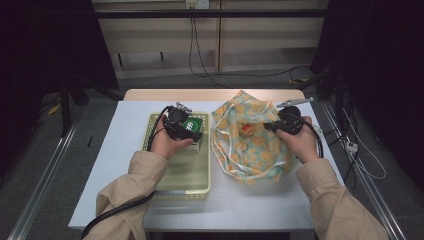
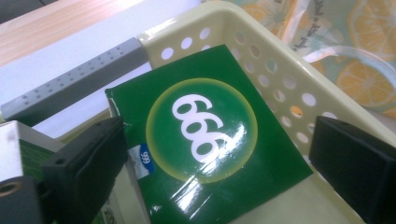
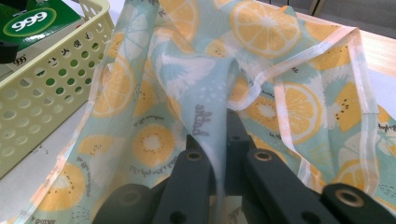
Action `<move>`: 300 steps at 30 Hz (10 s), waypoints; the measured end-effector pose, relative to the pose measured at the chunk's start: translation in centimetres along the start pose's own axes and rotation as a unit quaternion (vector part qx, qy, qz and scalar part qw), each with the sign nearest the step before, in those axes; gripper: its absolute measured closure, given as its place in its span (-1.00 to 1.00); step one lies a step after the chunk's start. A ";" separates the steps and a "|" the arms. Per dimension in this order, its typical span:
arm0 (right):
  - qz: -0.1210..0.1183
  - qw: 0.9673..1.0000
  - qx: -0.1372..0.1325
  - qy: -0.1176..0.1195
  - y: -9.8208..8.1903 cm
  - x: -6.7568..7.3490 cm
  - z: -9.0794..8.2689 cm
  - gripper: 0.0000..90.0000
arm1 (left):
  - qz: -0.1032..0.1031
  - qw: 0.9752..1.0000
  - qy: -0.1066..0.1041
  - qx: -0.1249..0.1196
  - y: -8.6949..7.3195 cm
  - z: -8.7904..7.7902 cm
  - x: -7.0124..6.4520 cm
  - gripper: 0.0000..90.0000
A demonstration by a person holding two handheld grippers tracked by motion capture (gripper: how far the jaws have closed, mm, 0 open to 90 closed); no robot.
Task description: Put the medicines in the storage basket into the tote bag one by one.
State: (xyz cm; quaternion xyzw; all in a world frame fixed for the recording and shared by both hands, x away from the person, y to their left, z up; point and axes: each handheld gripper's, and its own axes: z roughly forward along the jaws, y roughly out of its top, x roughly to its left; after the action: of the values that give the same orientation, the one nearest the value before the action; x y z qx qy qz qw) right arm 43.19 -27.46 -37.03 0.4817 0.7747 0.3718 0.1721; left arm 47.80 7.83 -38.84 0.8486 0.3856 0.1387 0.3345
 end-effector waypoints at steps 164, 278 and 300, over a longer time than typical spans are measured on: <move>-0.003 0.999 -0.049 -0.007 3.5 0.5 -2.6 1.00 | 0.079 0.981 -0.176 -0.005 8.5 4.4 -12.9 -0.63; 0.015 0.999 -0.023 -0.017 0.5 -0.2 -1.3 1.00 | -0.032 0.997 -0.005 0.066 -5.2 -5.8 4.9 0.39; 0.015 0.999 -0.026 -0.015 0.5 -0.1 -1.5 1.00 | 0.017 0.991 -0.129 -0.037 2.4 -9.4 -0.8 0.39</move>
State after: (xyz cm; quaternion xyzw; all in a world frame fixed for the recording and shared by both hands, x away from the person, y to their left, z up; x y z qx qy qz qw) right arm 42.63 -28.03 -35.65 0.4942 0.7547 0.3872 0.1904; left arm 44.00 10.41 -30.31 0.8528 0.3193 0.0483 0.4105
